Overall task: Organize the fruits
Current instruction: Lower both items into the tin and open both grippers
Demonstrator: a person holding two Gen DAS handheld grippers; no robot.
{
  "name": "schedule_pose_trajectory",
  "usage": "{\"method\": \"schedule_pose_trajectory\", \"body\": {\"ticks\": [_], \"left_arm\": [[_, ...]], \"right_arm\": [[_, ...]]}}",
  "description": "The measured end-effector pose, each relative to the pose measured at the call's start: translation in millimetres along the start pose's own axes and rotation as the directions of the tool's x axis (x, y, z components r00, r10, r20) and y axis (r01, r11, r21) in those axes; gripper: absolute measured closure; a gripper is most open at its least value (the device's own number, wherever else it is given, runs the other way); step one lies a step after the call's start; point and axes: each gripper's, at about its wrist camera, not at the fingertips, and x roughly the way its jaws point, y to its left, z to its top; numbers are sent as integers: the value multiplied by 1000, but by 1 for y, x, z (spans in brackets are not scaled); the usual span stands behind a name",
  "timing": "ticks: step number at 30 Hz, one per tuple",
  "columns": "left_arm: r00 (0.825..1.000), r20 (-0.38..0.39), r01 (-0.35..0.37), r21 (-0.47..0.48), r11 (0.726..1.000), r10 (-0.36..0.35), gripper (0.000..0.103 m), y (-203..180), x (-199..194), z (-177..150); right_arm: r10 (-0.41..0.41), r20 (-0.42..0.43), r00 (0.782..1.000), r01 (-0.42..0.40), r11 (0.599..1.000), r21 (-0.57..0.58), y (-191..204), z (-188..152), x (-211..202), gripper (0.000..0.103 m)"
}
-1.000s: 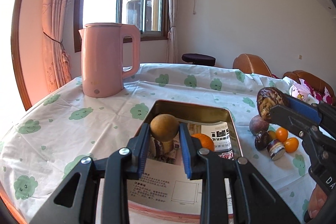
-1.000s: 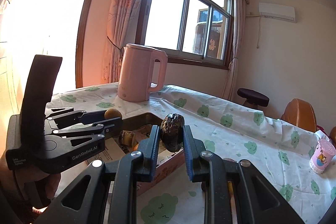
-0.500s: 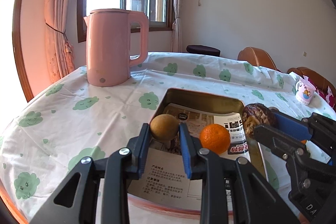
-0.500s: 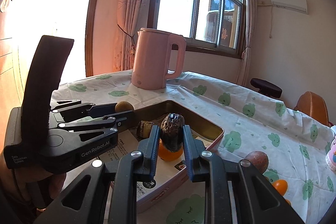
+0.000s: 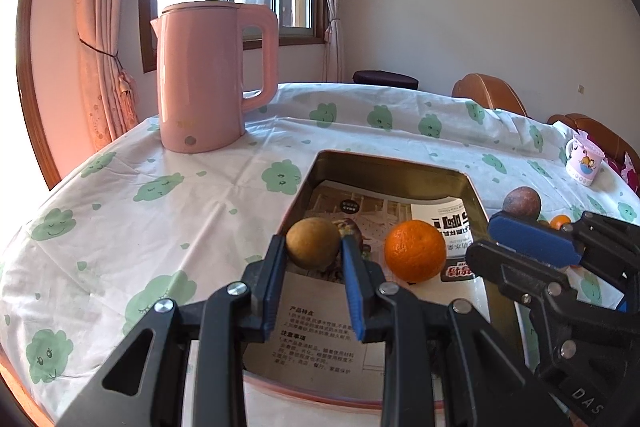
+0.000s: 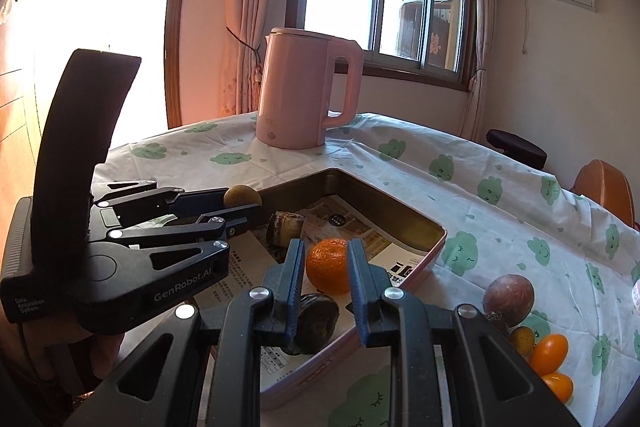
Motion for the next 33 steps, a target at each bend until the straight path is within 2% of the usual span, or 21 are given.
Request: {"method": "schedule_pose_trajectory", "body": {"ticks": [6,17,20,25,30,33], "left_arm": [[1000,-22,6,1,1000,-6,74,0,4,0],[1000,-31,-1,12,1000,1,72,-2,5,0],[1000,-28,-8,16,1000,9,62,-2,5,0],[1000,-17,-4,29,1000,4,54,-6,2,0],[1000,-11,-5,32,999,5,51,-8,1,-1],[1000,-11,-5,33,999,5,51,-8,1,-1]], "right_arm": [[17,-46,999,-16,999,31,-4,-1,7,80],[-5,-33,999,5,1000,16,-1,-2,4,79],[-4,-37,999,5,1000,23,-2,-1,4,79],[-12,-40,999,13,1000,25,-2,-1,5,78],[-20,-36,999,21,999,36,-4,-1,4,61],[-24,-32,999,25,998,50,-7,-2,4,57]]}}
